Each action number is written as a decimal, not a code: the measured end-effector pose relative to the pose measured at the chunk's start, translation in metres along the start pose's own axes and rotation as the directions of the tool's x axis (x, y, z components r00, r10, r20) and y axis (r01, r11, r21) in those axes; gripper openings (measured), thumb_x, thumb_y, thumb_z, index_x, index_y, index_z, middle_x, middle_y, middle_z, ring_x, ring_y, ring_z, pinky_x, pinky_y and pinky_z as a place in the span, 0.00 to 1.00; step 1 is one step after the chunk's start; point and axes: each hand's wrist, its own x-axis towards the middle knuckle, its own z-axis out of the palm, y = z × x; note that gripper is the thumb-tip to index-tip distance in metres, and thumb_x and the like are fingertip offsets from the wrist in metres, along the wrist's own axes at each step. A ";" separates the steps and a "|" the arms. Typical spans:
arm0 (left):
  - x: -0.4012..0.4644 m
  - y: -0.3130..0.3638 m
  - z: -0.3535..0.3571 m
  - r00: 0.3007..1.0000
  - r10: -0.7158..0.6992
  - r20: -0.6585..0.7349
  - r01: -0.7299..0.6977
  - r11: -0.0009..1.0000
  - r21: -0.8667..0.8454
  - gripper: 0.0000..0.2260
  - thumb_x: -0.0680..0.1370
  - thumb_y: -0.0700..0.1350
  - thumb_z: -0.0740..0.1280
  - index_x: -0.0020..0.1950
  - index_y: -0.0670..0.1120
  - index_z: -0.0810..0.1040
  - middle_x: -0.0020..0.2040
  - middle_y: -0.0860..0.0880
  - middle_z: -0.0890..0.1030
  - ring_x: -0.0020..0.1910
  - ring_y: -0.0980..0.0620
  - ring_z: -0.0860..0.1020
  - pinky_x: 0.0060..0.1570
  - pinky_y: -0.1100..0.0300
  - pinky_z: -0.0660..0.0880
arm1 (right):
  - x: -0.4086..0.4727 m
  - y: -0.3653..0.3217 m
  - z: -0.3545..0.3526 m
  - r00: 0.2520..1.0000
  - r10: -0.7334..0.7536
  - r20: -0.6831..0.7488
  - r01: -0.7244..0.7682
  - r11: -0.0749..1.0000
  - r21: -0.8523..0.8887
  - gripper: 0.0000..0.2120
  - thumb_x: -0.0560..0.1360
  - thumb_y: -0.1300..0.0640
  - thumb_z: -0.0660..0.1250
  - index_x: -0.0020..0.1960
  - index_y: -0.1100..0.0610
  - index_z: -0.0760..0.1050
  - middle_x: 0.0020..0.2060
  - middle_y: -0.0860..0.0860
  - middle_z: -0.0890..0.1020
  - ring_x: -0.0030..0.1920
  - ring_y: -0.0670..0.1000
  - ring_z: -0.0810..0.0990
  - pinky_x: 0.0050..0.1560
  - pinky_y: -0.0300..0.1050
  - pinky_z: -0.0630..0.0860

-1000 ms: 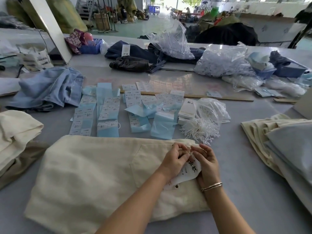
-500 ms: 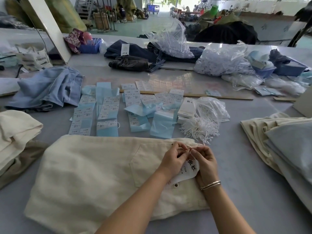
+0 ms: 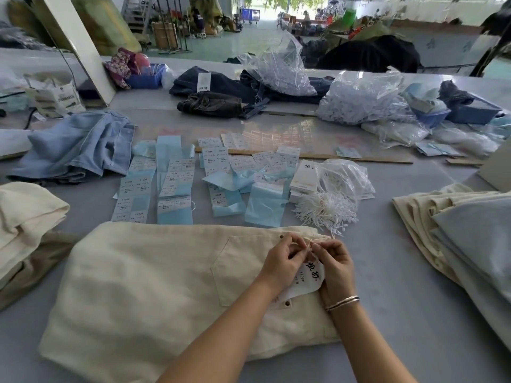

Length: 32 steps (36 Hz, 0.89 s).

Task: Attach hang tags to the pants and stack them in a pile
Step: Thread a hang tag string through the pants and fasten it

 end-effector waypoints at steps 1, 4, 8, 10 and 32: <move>0.000 0.000 0.000 1.000 0.000 0.004 0.000 1.000 0.004 0.08 0.78 0.37 0.66 0.44 0.50 0.72 0.42 0.45 0.83 0.43 0.50 0.81 0.52 0.48 0.77 | 0.000 0.000 0.000 1.000 -0.007 0.003 0.007 1.000 -0.019 0.11 0.71 0.74 0.65 0.38 0.59 0.72 0.37 0.56 0.80 0.38 0.51 0.80 0.40 0.41 0.79; 0.000 0.001 0.001 1.000 0.011 -0.005 -0.011 0.999 0.030 0.09 0.78 0.36 0.66 0.43 0.50 0.73 0.44 0.44 0.83 0.47 0.48 0.82 0.54 0.49 0.77 | 0.000 0.001 0.001 1.000 -0.018 0.020 0.019 0.999 -0.048 0.13 0.71 0.74 0.65 0.36 0.58 0.73 0.37 0.56 0.78 0.37 0.51 0.79 0.39 0.41 0.79; 0.001 0.002 0.000 1.000 0.021 -0.001 -0.021 0.999 0.048 0.09 0.78 0.36 0.67 0.43 0.49 0.72 0.46 0.42 0.83 0.45 0.52 0.82 0.54 0.52 0.77 | 0.000 0.001 0.000 0.999 -0.023 0.027 0.024 0.998 -0.054 0.18 0.72 0.74 0.64 0.33 0.53 0.76 0.37 0.55 0.79 0.38 0.51 0.79 0.41 0.41 0.78; 0.001 0.002 0.000 1.000 0.021 0.004 -0.022 0.999 0.049 0.10 0.78 0.36 0.67 0.43 0.49 0.71 0.46 0.43 0.83 0.45 0.52 0.82 0.54 0.53 0.77 | 0.000 0.001 0.000 0.999 -0.029 0.037 0.031 0.998 -0.060 0.18 0.71 0.74 0.64 0.33 0.53 0.77 0.36 0.55 0.79 0.37 0.51 0.79 0.40 0.40 0.78; 0.009 -0.007 -0.004 0.998 -0.067 0.001 0.067 0.996 -0.052 0.08 0.78 0.36 0.66 0.46 0.49 0.71 0.42 0.50 0.82 0.41 0.56 0.81 0.48 0.62 0.76 | 0.000 0.006 0.003 0.994 -0.100 0.037 0.104 0.982 -0.155 0.19 0.72 0.74 0.65 0.33 0.52 0.79 0.35 0.50 0.83 0.40 0.47 0.82 0.40 0.37 0.79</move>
